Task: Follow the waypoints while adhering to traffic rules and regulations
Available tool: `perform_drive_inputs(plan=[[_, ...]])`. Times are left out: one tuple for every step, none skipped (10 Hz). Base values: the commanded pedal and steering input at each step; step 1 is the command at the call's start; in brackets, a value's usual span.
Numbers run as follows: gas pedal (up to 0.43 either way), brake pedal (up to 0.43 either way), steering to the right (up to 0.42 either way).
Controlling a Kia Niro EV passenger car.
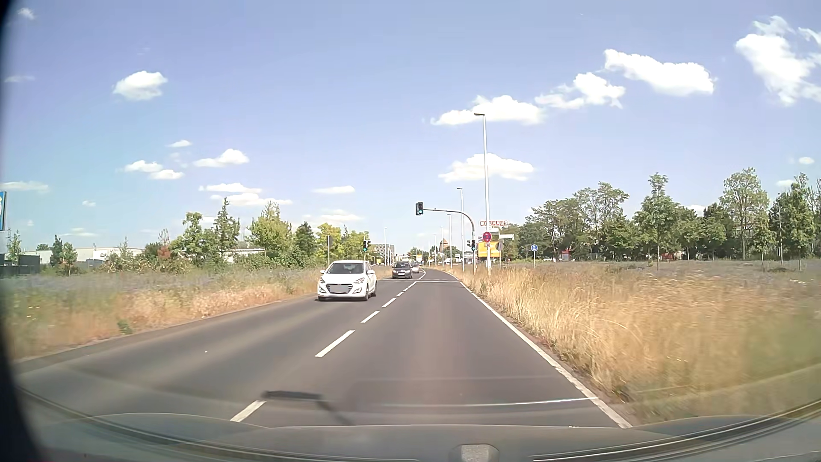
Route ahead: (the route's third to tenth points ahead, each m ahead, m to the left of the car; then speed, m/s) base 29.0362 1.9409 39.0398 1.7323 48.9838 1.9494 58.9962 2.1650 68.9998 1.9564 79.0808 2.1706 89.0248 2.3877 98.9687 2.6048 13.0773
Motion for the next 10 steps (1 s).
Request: perform_drive_inputs(plan=[[0.020, 0.030, 0.000], [0.020, 0.030, 0.000], [0.020, 0.030, 0.001], [0.020, 0.030, 0.004], [0.020, 0.030, 0.004], [0.020, 0.030, 0.004], [0.020, 0.030, 0.003], [0.020, 0.030, 0.003], [0.020, 0.030, 0.002], [0.020, 0.030, 0.001]])
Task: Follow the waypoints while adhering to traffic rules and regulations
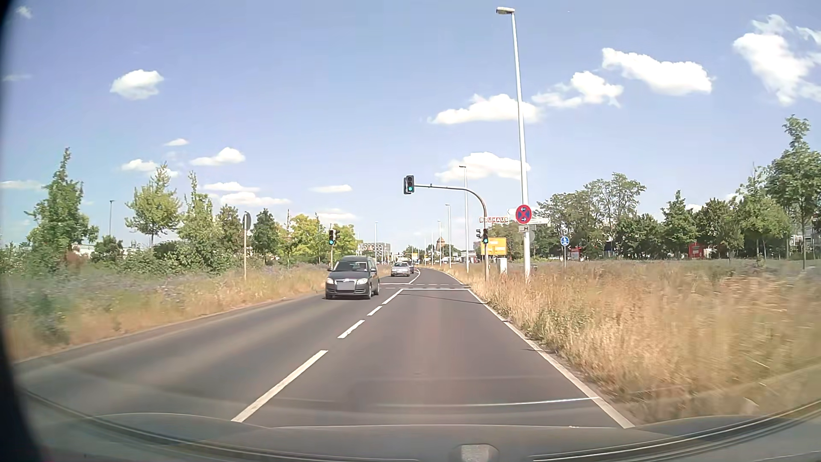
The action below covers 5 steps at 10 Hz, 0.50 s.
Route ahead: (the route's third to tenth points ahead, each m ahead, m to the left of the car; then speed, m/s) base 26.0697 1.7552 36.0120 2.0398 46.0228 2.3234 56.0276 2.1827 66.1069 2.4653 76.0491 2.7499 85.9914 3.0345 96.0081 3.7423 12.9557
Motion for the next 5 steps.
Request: perform_drive_inputs(plan=[[0.020, 0.030, 0.001], [0.020, 0.030, 0.000], [0.028, 0.030, 0.000], [0.028, 0.030, 0.000], [0.028, 0.030, 0.000]])
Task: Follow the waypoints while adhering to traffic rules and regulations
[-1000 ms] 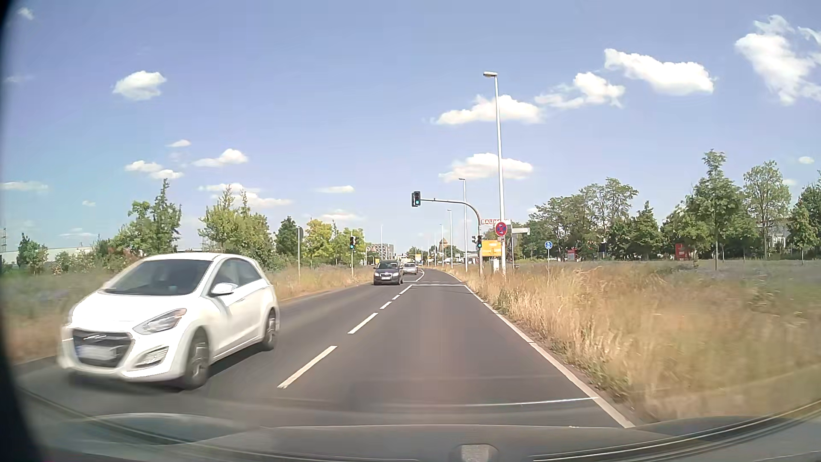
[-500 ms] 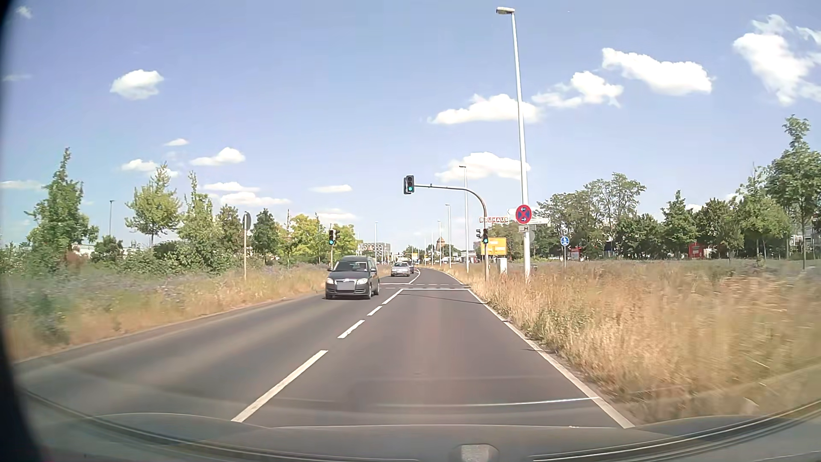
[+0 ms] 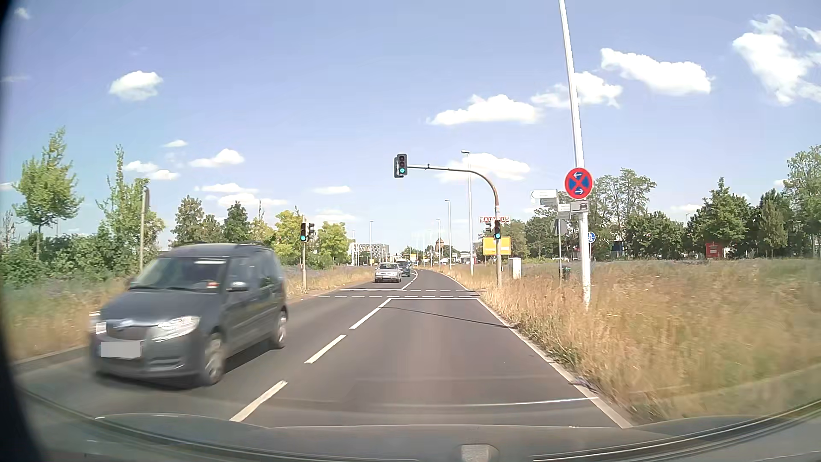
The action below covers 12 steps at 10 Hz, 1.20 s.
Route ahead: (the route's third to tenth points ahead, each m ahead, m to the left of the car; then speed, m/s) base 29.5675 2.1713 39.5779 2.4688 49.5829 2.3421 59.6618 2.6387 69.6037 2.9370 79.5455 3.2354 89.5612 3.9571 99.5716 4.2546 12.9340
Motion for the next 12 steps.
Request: perform_drive_inputs(plan=[[0.028, 0.024, 0.000], [0.028, 0.030, 0.000], [0.028, 0.030, 0.000], [0.028, 0.030, 0.000], [0.028, 0.030, 0.000], [0.028, 0.030, 0.000], [0.039, 0.030, 0.000], [0.039, 0.024, 0.000], [0.047, 0.030, 0.000], [0.047, 0.030, 0.000], [0.047, 0.024, 0.000], [0.047, 0.030, 0.000]])
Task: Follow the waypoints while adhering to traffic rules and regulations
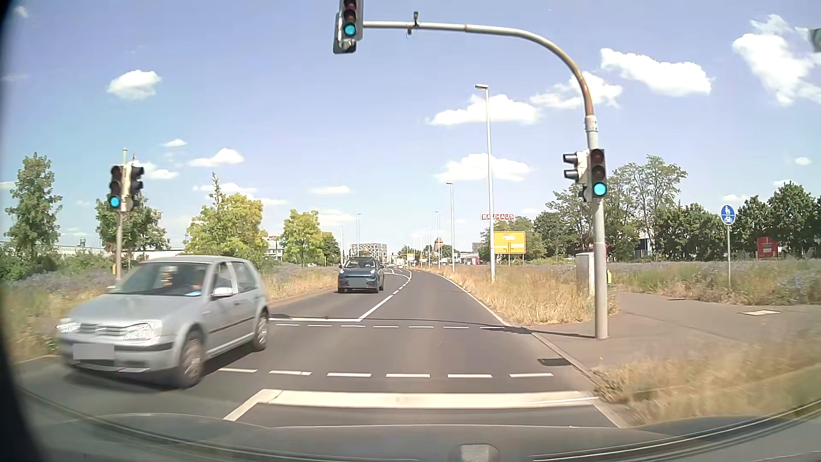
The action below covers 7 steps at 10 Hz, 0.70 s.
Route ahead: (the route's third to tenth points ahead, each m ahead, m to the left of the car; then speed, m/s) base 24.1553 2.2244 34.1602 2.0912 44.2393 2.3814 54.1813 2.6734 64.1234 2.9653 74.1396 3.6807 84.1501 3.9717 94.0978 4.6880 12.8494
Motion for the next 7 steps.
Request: perform_drive_inputs(plan=[[0.047, 0.030, 0.000], [0.047, 0.030, 0.000], [0.047, 0.030, 0.000], [0.047, 0.024, 0.000], [0.047, 0.030, 0.000], [0.047, 0.030, -0.001], [0.047, 0.030, -0.001]])
